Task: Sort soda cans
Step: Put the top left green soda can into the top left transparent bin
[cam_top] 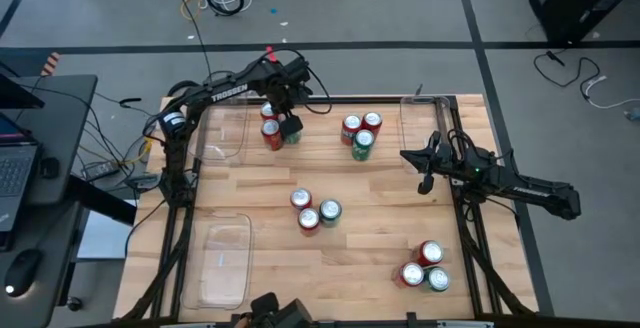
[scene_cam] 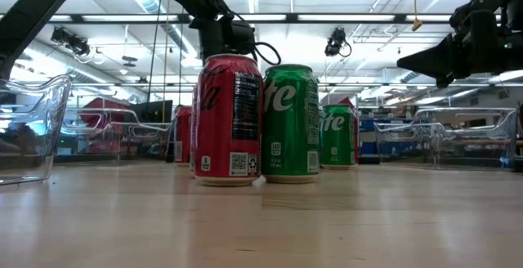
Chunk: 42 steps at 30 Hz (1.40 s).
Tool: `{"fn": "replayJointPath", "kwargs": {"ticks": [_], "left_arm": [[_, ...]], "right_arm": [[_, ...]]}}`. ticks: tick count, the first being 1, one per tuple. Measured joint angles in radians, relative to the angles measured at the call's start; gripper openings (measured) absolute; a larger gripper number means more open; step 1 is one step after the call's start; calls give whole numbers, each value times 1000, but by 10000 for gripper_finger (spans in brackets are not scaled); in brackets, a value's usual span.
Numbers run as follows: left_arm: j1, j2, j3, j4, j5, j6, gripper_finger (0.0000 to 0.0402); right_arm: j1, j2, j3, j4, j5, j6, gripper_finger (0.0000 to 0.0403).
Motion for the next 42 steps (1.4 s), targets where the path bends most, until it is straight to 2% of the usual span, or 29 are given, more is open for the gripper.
{"fn": "replayJointPath", "kwargs": {"ticks": [10, 19, 26, 42], "left_arm": [[1, 4, 98, -54, -46, -2, 349], [-1, 4, 67, -101, -33, -20, 349], [-2, 2, 11, -82, -29, -20, 349], [-14, 2, 8, -7, -29, -26, 349]], "right_arm": [[0, 0, 0, 0, 0, 0, 0], [0, 0, 0, 0, 0, 0, 0], [0, 0, 0, 0, 0, 0, 0], [0, 0, 0, 0, 0, 0, 0]]}}
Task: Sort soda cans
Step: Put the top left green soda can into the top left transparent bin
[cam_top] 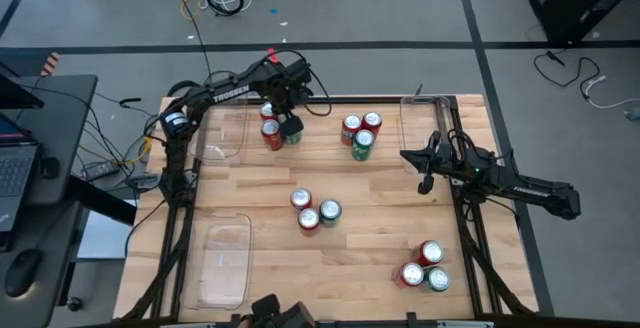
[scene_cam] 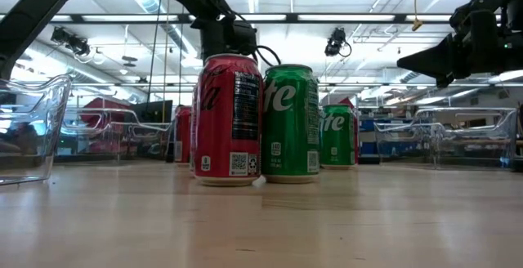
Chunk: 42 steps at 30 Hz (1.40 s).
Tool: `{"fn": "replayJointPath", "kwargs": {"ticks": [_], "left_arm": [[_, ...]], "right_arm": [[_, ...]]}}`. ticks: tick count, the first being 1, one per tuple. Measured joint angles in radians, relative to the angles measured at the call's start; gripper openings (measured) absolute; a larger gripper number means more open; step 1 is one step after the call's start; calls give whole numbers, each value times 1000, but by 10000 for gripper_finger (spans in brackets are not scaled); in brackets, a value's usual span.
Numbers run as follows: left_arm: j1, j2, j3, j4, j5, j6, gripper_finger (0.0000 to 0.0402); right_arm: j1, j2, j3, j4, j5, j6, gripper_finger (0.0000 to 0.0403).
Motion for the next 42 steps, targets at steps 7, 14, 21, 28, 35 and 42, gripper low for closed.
{"fn": "replayJointPath", "kwargs": {"ticks": [7, 14, 21, 28, 35, 42], "left_arm": [[0, 19, 0, 34, 8, 0, 349], [0, 73, 0, -1, 3, 10, 342], [0, 80, 3, -6, -2, 25, 299], [-2, 77, 28, -35, -33, 25, 297], [-1, 76, 151, -96, -37, 0, 297], [-2, 75, 320, -177, -31, -31, 297]], "right_arm": [[0, 0, 0, 0, 0, 0, 0], [0, 0, 0, 0, 0, 0, 0], [0, 0, 0, 0, 0, 0, 0], [0, 0, 0, 0, 0, 0, 0], [0, 0, 0, 0, 0, 0, 0], [0, 0, 0, 0, 0, 0, 0]]}}
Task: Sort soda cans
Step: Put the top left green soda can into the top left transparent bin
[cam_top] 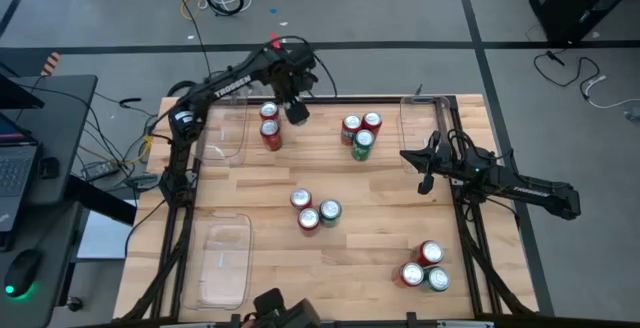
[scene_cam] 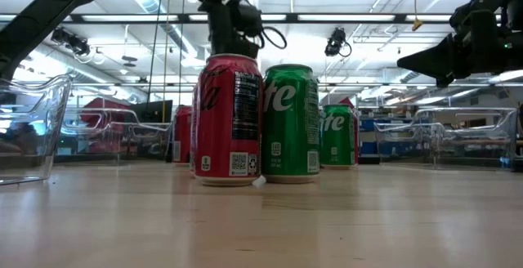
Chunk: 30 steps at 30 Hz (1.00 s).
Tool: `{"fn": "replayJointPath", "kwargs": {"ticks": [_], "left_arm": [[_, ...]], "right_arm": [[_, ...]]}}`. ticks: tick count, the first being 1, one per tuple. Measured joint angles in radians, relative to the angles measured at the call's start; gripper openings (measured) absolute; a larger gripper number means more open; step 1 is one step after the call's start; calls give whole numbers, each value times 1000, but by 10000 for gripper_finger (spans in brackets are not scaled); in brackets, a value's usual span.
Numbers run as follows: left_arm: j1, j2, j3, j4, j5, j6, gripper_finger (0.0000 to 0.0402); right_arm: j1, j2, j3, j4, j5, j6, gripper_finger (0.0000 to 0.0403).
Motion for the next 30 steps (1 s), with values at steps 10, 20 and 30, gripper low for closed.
{"fn": "replayJointPath", "kwargs": {"ticks": [10, 20, 30], "left_arm": [[4, -13, 214, -49, 1, -28, 297], [51, -169, 204, -115, -24, -32, 297], [165, -279, 203, -191, -91, -180, 297]], "right_arm": [[0, 0, 0, 0, 0, 0, 0], [0, 0, 0, 0, 0, 0, 0], [0, 0, 0, 0, 0, 0, 0]]}}
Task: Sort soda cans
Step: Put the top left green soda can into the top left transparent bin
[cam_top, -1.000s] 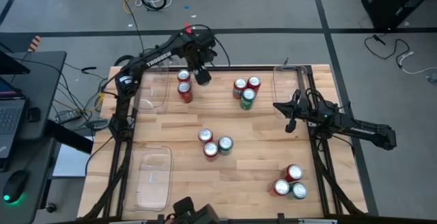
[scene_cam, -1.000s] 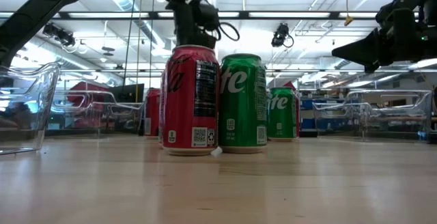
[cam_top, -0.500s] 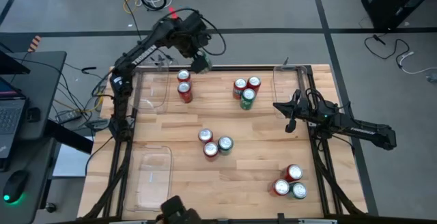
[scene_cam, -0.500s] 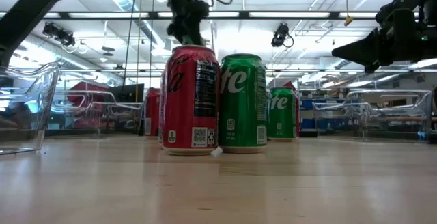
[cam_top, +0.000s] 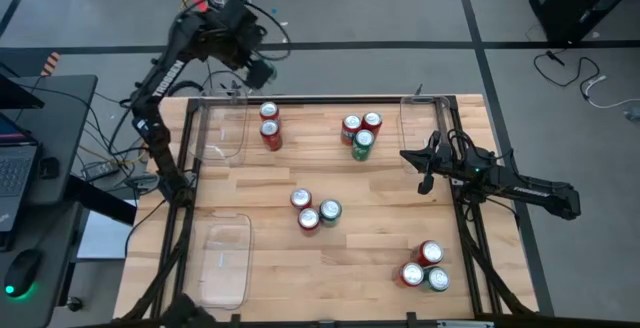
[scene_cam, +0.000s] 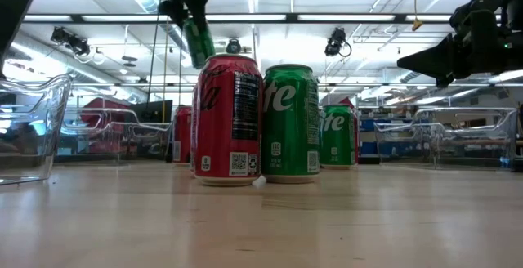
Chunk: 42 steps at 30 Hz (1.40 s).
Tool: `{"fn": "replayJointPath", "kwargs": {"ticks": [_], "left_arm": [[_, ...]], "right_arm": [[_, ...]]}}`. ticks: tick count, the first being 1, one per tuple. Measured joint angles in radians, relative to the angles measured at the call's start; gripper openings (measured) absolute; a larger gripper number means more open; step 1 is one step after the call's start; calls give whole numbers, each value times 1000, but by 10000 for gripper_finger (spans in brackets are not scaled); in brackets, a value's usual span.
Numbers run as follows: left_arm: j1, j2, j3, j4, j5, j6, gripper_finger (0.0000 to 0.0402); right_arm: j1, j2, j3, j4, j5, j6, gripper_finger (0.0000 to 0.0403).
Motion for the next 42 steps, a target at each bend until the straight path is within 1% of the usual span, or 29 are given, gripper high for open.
{"fn": "replayJointPath", "kwargs": {"ticks": [4, 8, 12, 18, 22, 26, 33, 42], "left_arm": [[71, -4, -14, -7, 20, -31, 297], [136, -3, -106, -14, 23, -31, 297], [195, -5, -245, -6, 14, -23, 297], [260, -62, -513, 8, -58, 6, 297], [291, -110, -680, 117, -64, 21, 297], [317, -129, -789, 181, -63, 22, 297], [344, -129, -877, 313, -60, 22, 297], [349, -125, -881, 337, -62, -30, 299]], "right_arm": [[0, 0, 0, 0, 0, 0, 0], [0, 0, 0, 0, 0, 0, 0], [0, 0, 0, 0, 0, 0, 0], [0, 0, 0, 0, 0, 0, 0], [0, 0, 0, 0, 0, 0, 0], [0, 0, 0, 0, 0, 0, 0], [0, 0, 0, 0, 0, 0, 0], [0, 0, 0, 0, 0, 0, 0]]}}
